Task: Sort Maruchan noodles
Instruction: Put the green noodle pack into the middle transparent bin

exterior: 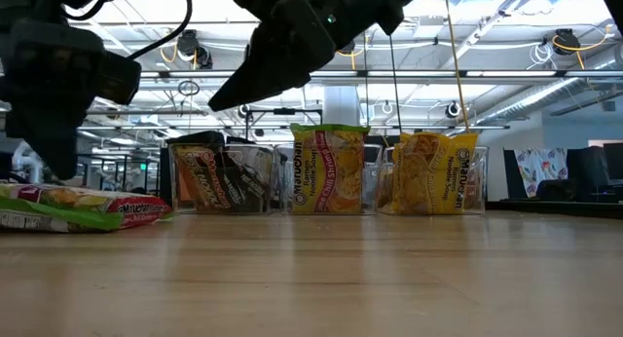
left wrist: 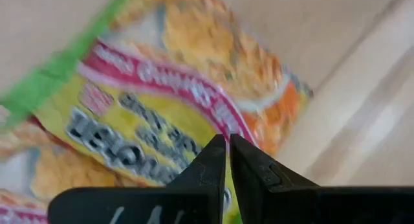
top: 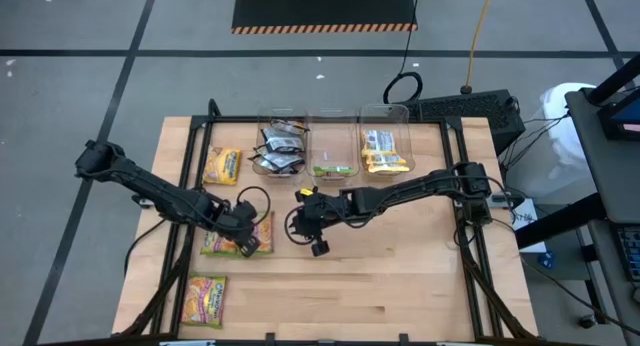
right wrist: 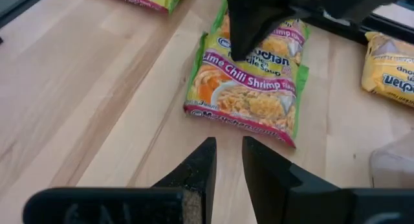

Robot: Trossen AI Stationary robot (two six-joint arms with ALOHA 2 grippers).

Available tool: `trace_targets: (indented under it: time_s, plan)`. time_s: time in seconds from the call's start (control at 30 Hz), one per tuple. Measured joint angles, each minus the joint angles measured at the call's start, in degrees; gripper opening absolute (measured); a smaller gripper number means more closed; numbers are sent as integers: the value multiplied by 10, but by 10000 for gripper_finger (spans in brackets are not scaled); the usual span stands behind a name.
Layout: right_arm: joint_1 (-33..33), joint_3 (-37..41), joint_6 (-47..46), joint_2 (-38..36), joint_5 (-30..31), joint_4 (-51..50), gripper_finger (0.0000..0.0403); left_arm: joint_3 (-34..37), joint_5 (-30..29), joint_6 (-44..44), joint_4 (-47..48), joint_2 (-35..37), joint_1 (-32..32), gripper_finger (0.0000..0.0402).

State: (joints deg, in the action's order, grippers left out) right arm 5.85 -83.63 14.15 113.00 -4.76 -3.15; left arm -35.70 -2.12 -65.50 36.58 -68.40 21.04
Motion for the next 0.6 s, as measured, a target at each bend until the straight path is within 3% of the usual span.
trace_targets:
  time_s: [0.2,0.6]
  plan:
    - [0,0,0,0,0,23,68,0,25,-10,35,0,11,28]
    - [0,0,0,0,0,21,68,0,0,-6,63,-26,10,28]
